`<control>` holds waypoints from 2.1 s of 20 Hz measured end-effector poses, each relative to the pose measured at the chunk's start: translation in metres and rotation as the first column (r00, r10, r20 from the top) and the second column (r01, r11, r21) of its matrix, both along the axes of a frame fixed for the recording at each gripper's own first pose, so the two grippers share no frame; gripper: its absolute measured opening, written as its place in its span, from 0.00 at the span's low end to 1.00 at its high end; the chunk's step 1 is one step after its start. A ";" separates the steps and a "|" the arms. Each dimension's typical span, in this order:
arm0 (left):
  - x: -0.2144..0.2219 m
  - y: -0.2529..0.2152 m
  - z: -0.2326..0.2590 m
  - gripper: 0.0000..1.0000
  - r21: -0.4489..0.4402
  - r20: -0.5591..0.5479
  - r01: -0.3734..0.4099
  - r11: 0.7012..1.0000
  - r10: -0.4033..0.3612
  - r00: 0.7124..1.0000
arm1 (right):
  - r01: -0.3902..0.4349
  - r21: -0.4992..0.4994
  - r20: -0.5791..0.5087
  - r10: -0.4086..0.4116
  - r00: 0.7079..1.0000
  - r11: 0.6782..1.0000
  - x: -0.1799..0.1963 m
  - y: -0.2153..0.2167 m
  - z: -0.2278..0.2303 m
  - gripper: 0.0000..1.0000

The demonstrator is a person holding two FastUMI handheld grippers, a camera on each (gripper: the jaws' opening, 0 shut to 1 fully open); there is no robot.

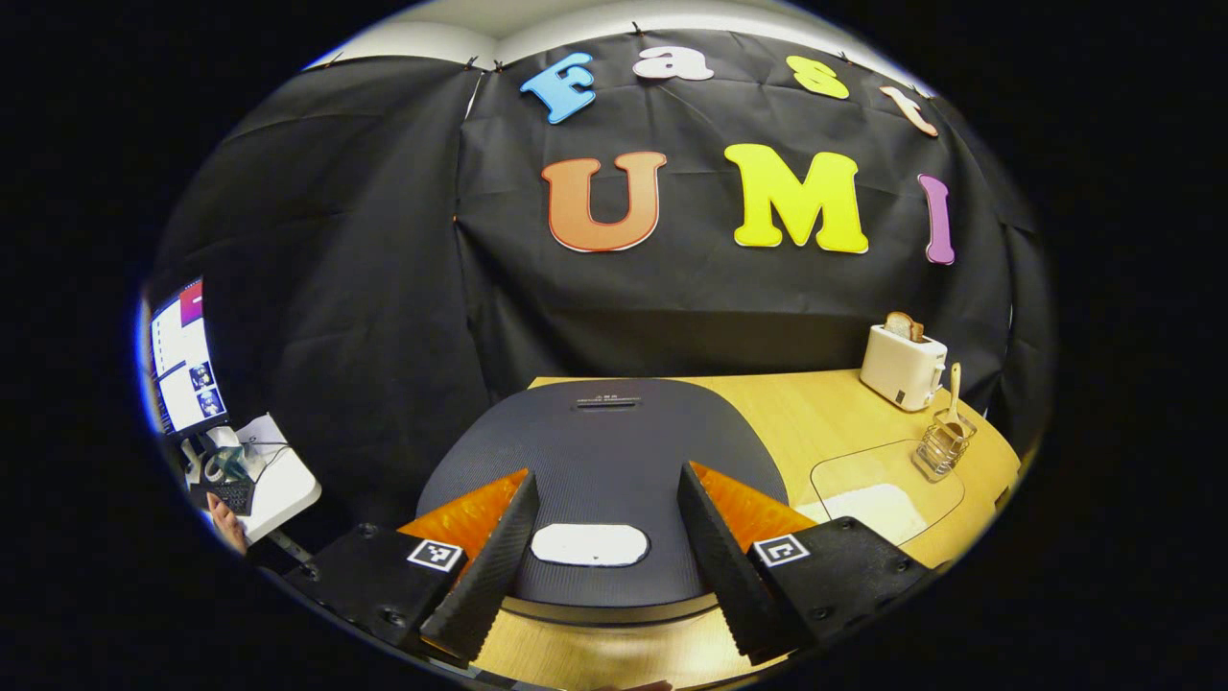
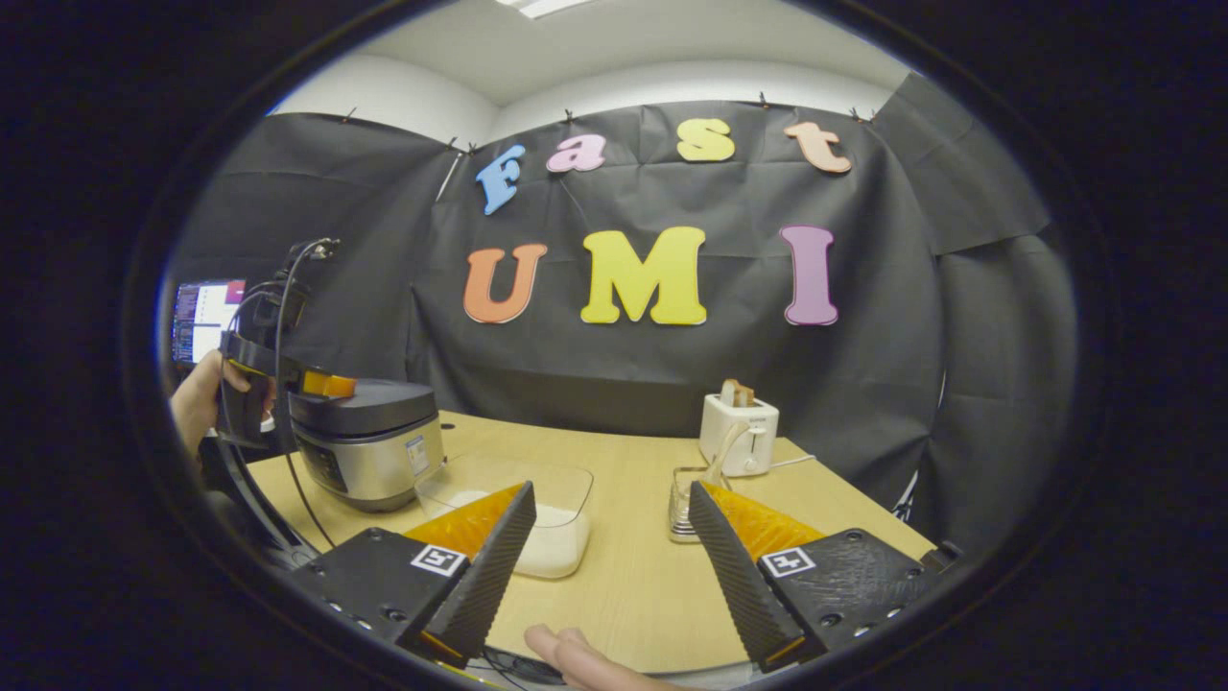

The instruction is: Close the left gripper, press the button to open the rice cooker; take a wooden spoon from the chopstick holder with the right hand, scoop a spoonful of rice and pour it into the rice cooker, then put the wooden spoon back into the chopstick holder.

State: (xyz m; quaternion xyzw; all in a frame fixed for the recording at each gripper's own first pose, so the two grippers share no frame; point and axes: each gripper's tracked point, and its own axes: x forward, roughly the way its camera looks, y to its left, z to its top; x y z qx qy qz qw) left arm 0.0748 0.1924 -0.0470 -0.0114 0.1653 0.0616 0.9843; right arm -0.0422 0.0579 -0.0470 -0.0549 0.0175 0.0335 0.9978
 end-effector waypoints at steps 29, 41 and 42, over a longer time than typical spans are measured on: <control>-0.046 -0.011 -0.005 0.81 0.037 0.121 -0.071 0.997 0.066 0.990 | -0.022 0.003 0.020 0.022 1.000 1.000 -0.012 -0.004 0.008 0.96; -0.086 -0.127 0.015 0.97 -0.025 0.251 0.017 1.000 -0.010 0.968 | 0.069 0.013 0.031 -0.070 0.997 0.998 0.000 -0.029 0.005 0.96; -0.087 -0.138 0.015 0.97 -0.034 0.245 0.042 0.999 -0.032 0.969 | 0.074 0.015 0.027 -0.075 0.997 0.997 0.001 -0.030 0.005 0.95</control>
